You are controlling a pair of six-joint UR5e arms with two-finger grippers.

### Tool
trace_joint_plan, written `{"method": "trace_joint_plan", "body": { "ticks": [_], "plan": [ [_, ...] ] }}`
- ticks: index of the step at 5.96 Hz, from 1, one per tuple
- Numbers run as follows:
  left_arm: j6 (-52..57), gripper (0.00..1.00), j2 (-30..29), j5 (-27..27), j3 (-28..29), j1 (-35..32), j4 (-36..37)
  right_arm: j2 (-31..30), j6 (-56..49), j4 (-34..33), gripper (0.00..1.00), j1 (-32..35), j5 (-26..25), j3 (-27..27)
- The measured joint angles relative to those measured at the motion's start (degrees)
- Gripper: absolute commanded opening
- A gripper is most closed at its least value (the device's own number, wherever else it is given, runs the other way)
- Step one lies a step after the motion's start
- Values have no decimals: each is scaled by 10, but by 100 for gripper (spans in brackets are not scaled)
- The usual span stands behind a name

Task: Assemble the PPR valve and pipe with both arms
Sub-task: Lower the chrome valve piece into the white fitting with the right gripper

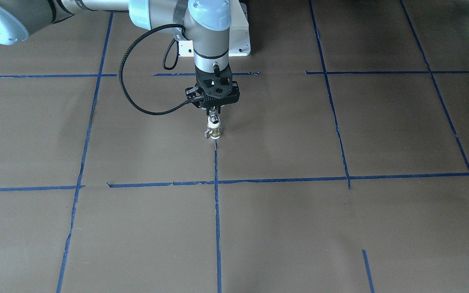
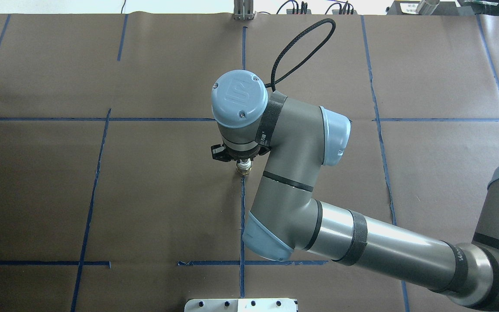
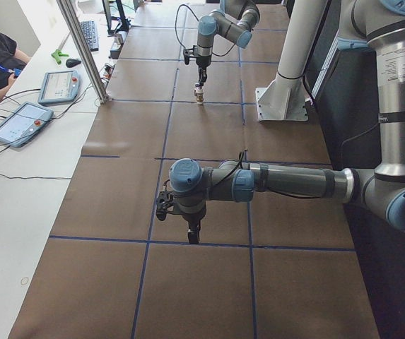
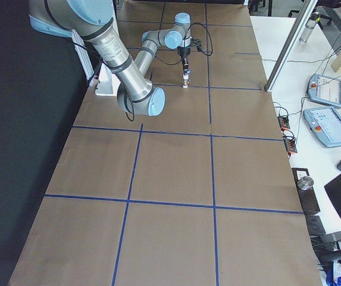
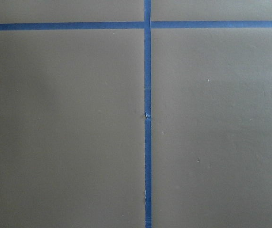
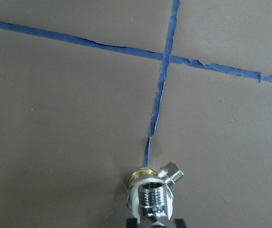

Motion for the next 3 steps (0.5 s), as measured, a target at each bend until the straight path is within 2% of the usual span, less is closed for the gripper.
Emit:
{"method": "trace_joint_plan", "body": {
  "ticks": [2,3],
  "plan": [
    [0,100,-1,0,0,0,1,-1,-1,1,5,-3,0,-4],
    [0,100,-1,0,-1,0,1,-1,-1,10,17,-4,0,-12]
  ]
}}
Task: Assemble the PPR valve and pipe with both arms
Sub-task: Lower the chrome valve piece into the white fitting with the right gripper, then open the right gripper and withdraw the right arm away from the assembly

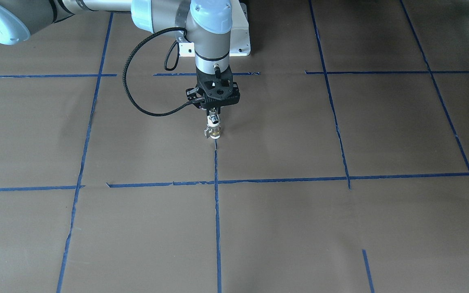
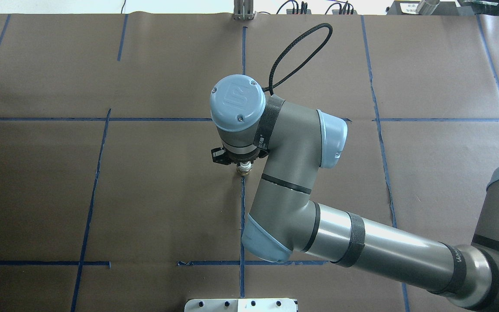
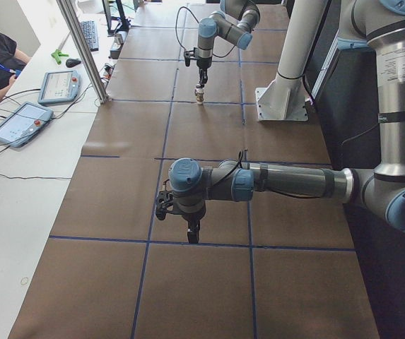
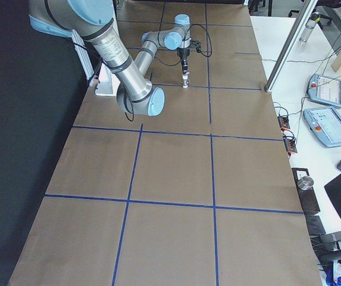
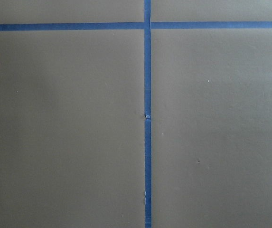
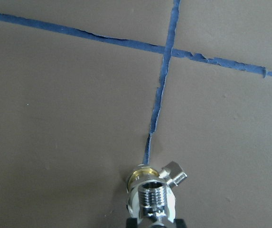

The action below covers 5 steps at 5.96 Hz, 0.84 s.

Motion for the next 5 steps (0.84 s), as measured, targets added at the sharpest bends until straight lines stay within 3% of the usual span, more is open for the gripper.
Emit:
{"method": "trace_joint_plan", "body": {
  "ticks": [1,2,5],
  "plan": [
    [0,100,0,0,0,0,0,1,1,16,75,0,0,-10],
    [0,100,0,0,0,0,0,1,4,24,99,0,0,-12],
    [0,100,-1,-1,-1,0,1,1,5,27,99,6,4,-18]
  ]
}}
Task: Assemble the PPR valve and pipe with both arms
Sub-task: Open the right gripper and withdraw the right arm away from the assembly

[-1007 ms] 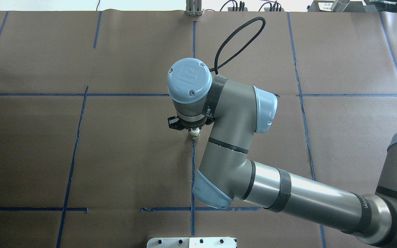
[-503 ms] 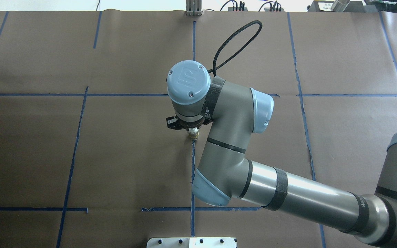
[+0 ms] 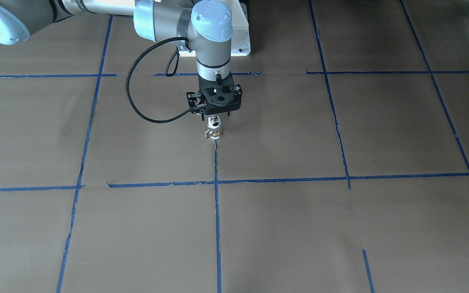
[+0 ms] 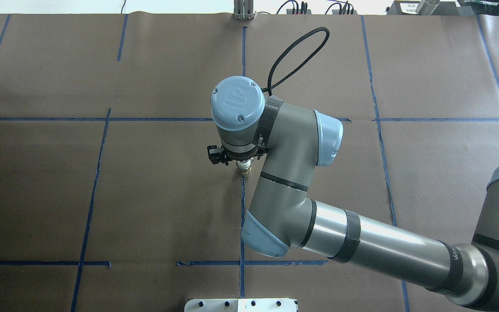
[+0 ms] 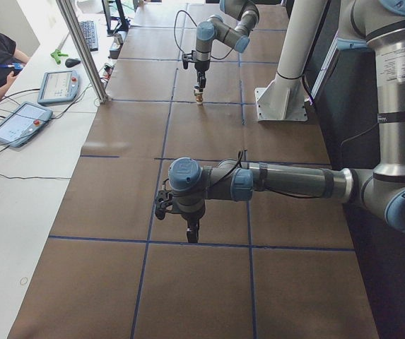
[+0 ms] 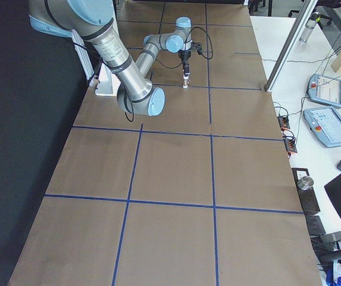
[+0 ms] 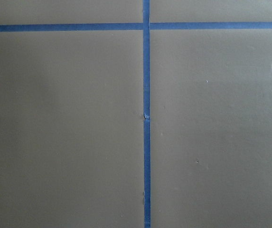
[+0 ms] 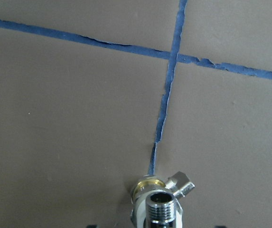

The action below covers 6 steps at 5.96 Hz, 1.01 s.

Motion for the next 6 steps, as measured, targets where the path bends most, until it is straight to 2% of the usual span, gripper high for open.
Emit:
{"method": "trace_joint_plan", "body": {
  "ticks": [1,3,5,6],
  "plan": [
    [0,100,0,0,0,0,0,2,-2,0,100,13,12,3],
    [2,100,0,1,2,0,-2,2,-23,-2,100,71,80,6],
    [5,100,0,0,2,0,-4,-28,-116,-5,100,166,171,-2],
    [4,100,1,0,5,0,-4,-64,-189,-6,100,211,195,-7]
  ]
}}
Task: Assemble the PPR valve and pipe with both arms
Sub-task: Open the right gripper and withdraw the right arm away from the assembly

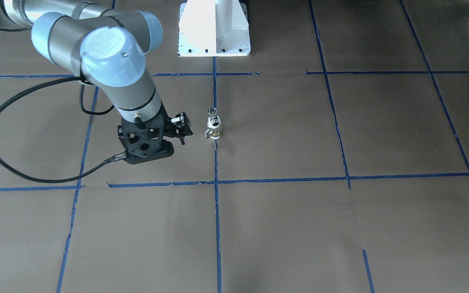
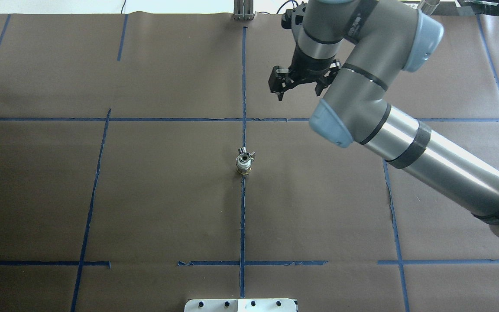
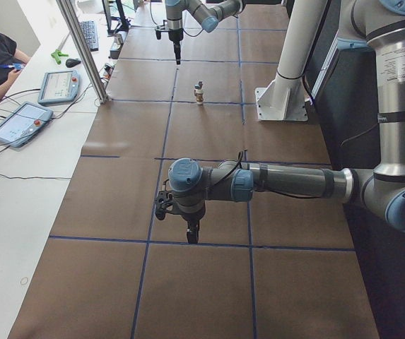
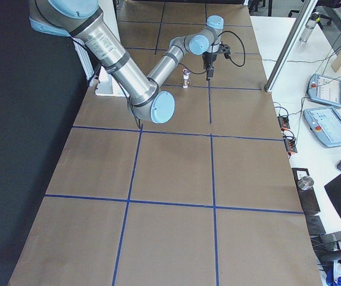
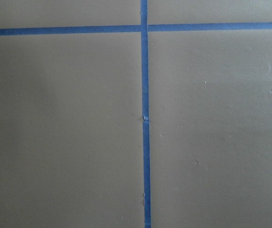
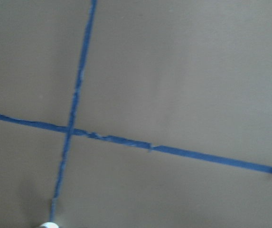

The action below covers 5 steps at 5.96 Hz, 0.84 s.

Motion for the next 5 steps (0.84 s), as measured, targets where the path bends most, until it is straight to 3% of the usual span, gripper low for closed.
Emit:
{"method": "trace_joint_plan", "body": {
  "ticks": [3,5],
  "plan": [
    [-1,100,6,4,3,0,6,-131,-261,5,100,133,63,-1],
    [0,100,11,5,6,-1,8,-253,-478,8,100,238,95,2]
  ]
}}
